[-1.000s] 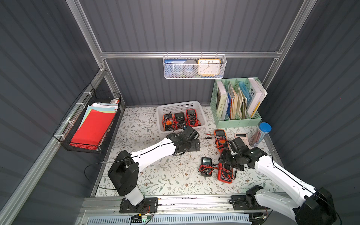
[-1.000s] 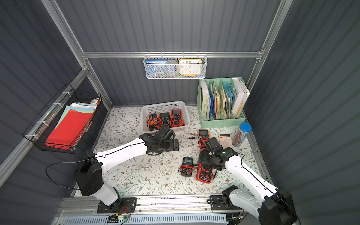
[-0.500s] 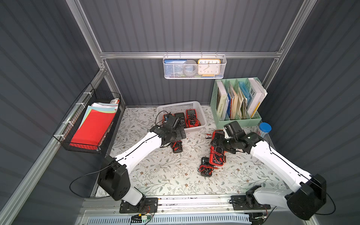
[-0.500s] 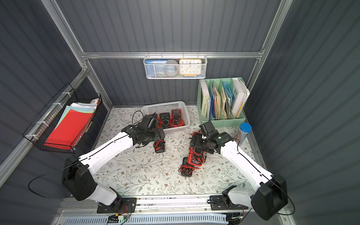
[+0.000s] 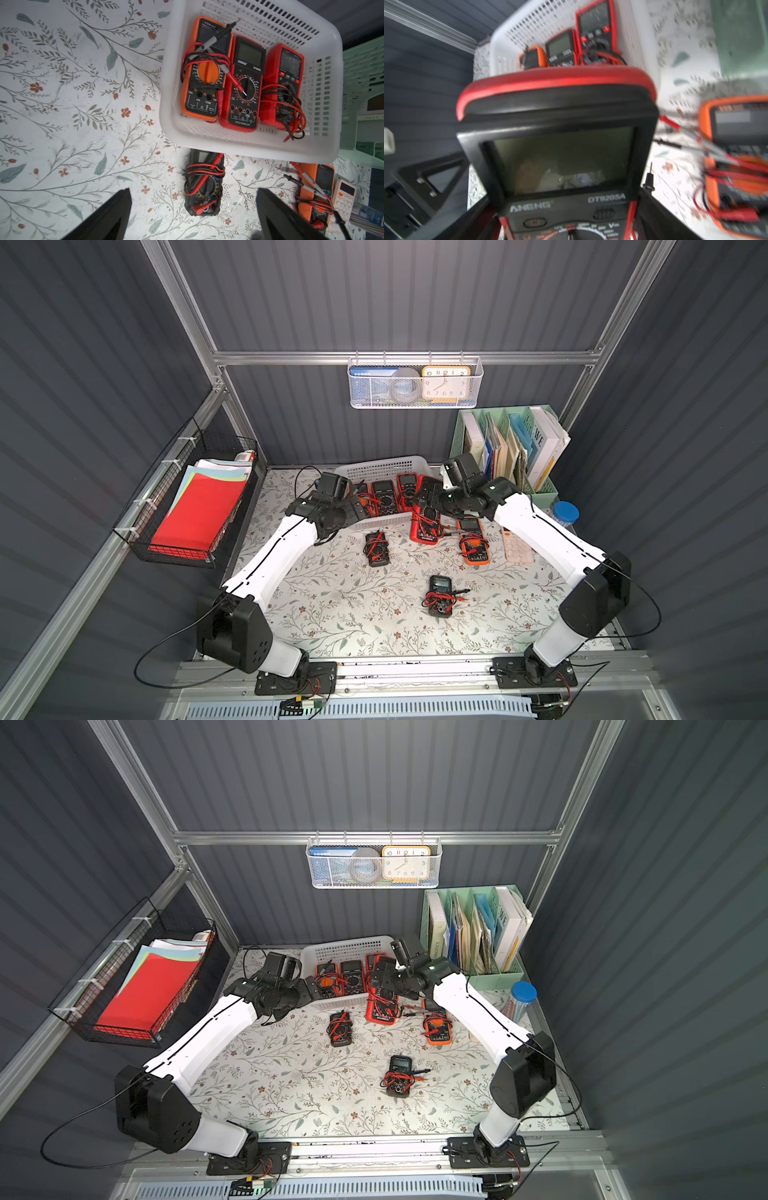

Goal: Put the multimeter into the basket
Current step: Place the multimeter in the basket.

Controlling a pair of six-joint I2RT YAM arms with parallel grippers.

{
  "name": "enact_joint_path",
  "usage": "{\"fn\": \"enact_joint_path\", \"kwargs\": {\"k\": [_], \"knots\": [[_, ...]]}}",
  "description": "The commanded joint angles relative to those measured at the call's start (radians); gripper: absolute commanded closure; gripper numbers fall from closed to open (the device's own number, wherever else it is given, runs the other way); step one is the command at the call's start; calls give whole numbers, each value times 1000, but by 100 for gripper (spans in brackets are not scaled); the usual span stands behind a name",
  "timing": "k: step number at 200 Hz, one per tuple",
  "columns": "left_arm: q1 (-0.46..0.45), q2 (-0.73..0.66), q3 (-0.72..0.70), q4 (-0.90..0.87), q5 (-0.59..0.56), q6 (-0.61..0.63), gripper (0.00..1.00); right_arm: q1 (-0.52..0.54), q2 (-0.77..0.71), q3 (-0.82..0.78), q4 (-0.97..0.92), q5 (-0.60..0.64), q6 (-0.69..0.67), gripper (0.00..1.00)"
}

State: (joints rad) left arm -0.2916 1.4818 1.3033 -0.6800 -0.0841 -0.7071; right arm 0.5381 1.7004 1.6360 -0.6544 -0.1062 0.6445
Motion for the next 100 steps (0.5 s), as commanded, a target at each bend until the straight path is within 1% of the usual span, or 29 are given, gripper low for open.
{"fn": "enact_joint_path", "kwargs": {"k": [1, 26, 52, 100], "knots": [[34, -27, -6, -35, 32, 32, 1, 5, 64, 102, 71, 26, -14, 39], [48, -27, -22, -29, 50, 33, 1, 5, 166, 232, 82, 50, -31, 39], [48, -25, -35, -23, 70, 35, 1, 3, 262, 348, 101, 104, -65, 39], [48, -21, -49, -9, 92, 38, 1, -7, 411, 496, 116, 175, -156, 39]]}}
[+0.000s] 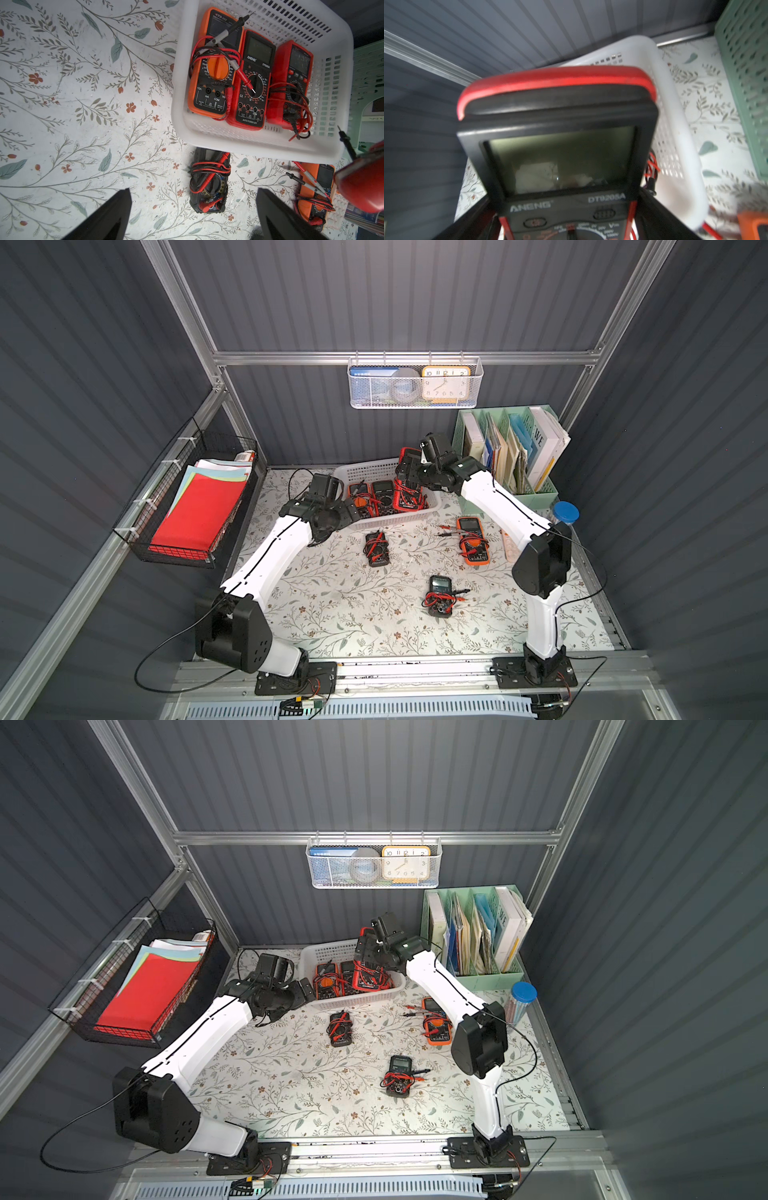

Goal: Put the multimeter into the basket
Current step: Place the multimeter in the basket.

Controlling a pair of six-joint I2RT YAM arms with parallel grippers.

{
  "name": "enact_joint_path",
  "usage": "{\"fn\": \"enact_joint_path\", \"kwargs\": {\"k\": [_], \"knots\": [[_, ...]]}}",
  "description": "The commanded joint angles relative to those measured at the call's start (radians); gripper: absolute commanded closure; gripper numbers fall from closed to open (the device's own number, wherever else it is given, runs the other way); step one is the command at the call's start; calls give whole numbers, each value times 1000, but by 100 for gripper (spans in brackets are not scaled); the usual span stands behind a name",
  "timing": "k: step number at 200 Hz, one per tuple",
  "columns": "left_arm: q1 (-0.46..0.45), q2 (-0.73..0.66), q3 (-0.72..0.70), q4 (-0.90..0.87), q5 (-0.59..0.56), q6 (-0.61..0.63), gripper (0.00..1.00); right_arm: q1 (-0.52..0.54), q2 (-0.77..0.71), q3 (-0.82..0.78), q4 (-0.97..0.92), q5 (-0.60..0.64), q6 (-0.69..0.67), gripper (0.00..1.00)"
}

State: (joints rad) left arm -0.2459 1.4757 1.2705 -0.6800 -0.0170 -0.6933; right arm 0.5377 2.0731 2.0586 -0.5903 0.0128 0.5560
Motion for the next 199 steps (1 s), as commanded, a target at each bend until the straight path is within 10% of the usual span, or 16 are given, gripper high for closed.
{"fn": "enact_joint_path", "kwargs": {"k": [1, 199], "knots": [[2, -14, -16, -10, 25, 25, 1, -8, 42, 75, 52, 57, -70, 39], [2, 33, -30, 28, 58, 35, 1, -41, 315, 245, -19, 174, -357, 34]]}}
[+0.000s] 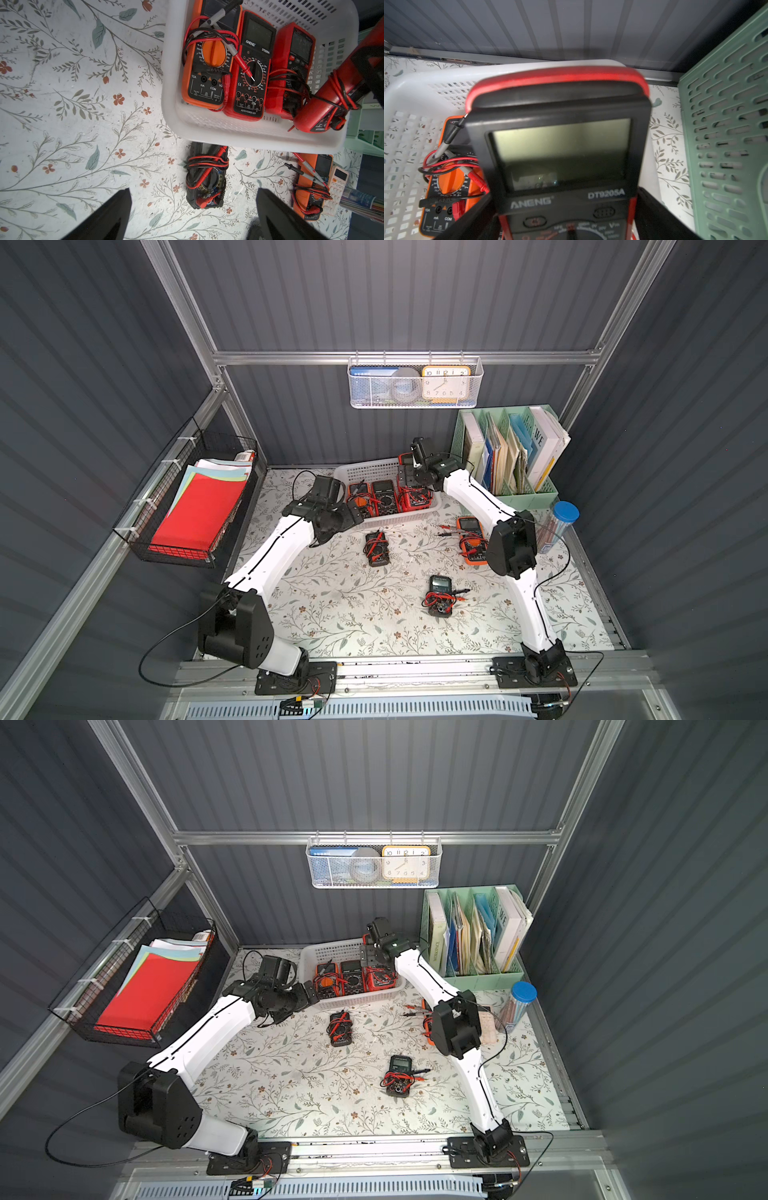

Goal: Put the multimeter into the basket
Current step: Place the multimeter in the basket.

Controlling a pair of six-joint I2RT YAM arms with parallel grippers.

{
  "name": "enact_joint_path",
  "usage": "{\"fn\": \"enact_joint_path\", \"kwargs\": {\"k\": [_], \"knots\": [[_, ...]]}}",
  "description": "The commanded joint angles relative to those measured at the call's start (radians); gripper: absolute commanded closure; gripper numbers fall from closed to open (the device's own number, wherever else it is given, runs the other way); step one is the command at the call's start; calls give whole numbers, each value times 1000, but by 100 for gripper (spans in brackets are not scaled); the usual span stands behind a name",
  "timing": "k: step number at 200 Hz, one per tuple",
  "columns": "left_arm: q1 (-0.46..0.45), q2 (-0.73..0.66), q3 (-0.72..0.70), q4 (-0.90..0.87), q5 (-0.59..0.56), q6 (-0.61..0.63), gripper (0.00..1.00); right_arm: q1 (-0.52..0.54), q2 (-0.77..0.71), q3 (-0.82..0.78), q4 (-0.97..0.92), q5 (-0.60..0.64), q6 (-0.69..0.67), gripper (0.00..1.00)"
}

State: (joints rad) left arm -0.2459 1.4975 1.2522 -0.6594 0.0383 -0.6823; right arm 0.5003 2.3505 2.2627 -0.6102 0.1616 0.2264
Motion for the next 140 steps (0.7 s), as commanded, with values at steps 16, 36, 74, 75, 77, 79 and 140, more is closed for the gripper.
{"fn": "enact_joint_path", "kwargs": {"k": [16, 36, 74, 75, 77, 79, 140], "knots": [[2, 11, -11, 5, 2, 23, 1, -4, 54, 42, 1, 29, -24, 30], [2, 9, -12, 6, 2, 16, 1, -4, 74, 50, -1, 31, -17, 27], [2, 5, -11, 2, 6, 12, 1, -3, 105, 67, 0, 46, -1, 14], [2, 5, -10, 2, 6, 11, 1, -3, 105, 68, -1, 47, -1, 13], [2, 5, -10, 1, 5, 11, 1, -3, 107, 68, -1, 47, 1, 13], [2, 6, -9, 0, 5, 10, 1, -3, 107, 70, -2, 47, 1, 12], [2, 1, 8, -17, 4, 15, 1, -3, 75, 89, -3, 50, 12, 1]]}}
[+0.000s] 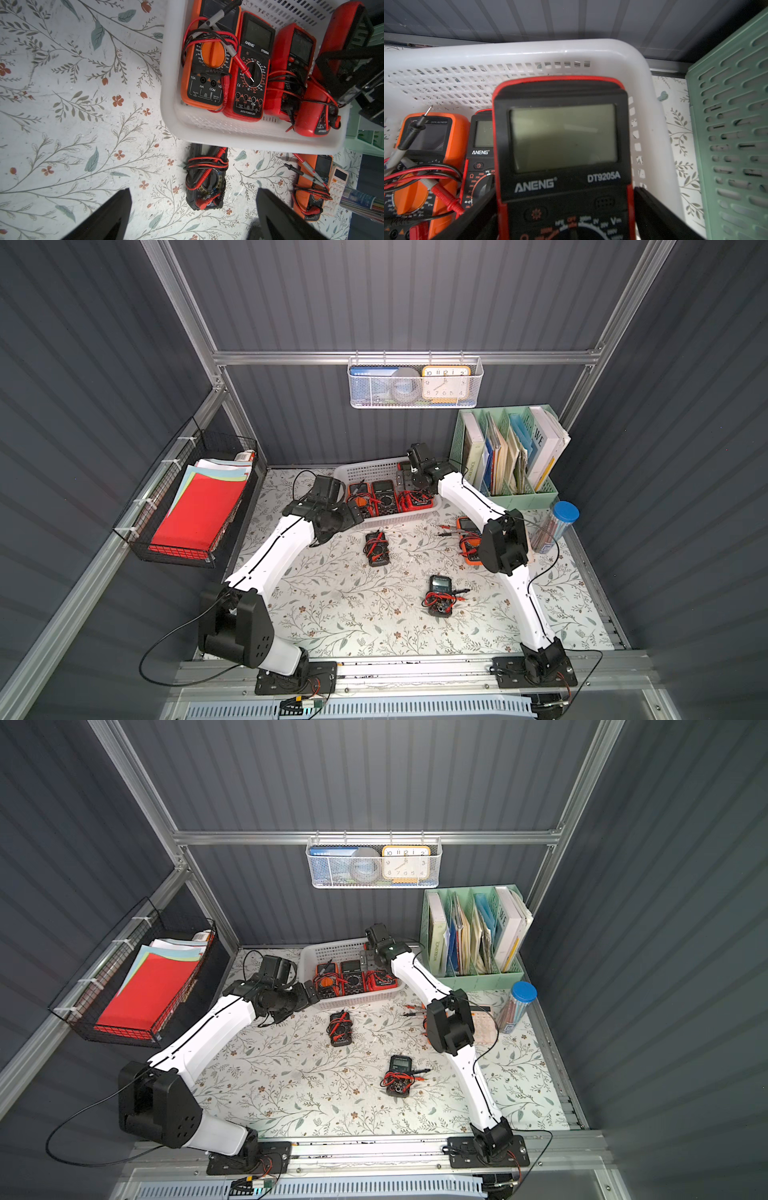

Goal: Put the multimeter into the basket
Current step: Place the multimeter in the basket.

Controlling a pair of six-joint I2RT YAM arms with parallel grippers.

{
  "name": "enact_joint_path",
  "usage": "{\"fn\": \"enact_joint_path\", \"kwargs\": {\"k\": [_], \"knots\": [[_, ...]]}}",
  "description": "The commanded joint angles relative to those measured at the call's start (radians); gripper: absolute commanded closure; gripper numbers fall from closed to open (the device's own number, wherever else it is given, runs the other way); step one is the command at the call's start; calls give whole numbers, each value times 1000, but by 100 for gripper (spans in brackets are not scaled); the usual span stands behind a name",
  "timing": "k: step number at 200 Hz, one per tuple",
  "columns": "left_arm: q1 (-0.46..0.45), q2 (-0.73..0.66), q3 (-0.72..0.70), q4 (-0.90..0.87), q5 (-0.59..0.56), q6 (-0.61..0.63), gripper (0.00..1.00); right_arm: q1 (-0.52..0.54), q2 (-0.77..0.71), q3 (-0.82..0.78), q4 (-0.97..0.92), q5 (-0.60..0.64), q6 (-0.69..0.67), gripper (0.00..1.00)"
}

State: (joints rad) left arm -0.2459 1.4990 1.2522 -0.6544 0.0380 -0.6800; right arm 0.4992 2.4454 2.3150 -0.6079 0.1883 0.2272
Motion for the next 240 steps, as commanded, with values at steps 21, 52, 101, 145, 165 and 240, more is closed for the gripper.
{"fn": "enact_joint_path", "kwargs": {"k": [21, 52, 101, 145, 165, 240], "knots": [[1, -6, 9, -25, 8, 9, 1, -2, -25, 47, -6, 29, 12, 1], [0, -15, 9, -26, 16, 1, 1, -4, 12, 90, -36, 32, 7, 1], [1, -32, 9, -36, 19, 0, 1, -9, 17, 125, -93, -7, 46, 1], [0, -33, 6, -34, 24, -5, 1, -36, 76, 235, -202, -45, 52, 1], [-1, -32, 4, -32, 28, -6, 1, -28, 39, 142, -164, -35, 14, 1], [-19, -22, 14, -30, 21, -11, 1, -28, 14, 152, -196, -36, 21, 1]]}}
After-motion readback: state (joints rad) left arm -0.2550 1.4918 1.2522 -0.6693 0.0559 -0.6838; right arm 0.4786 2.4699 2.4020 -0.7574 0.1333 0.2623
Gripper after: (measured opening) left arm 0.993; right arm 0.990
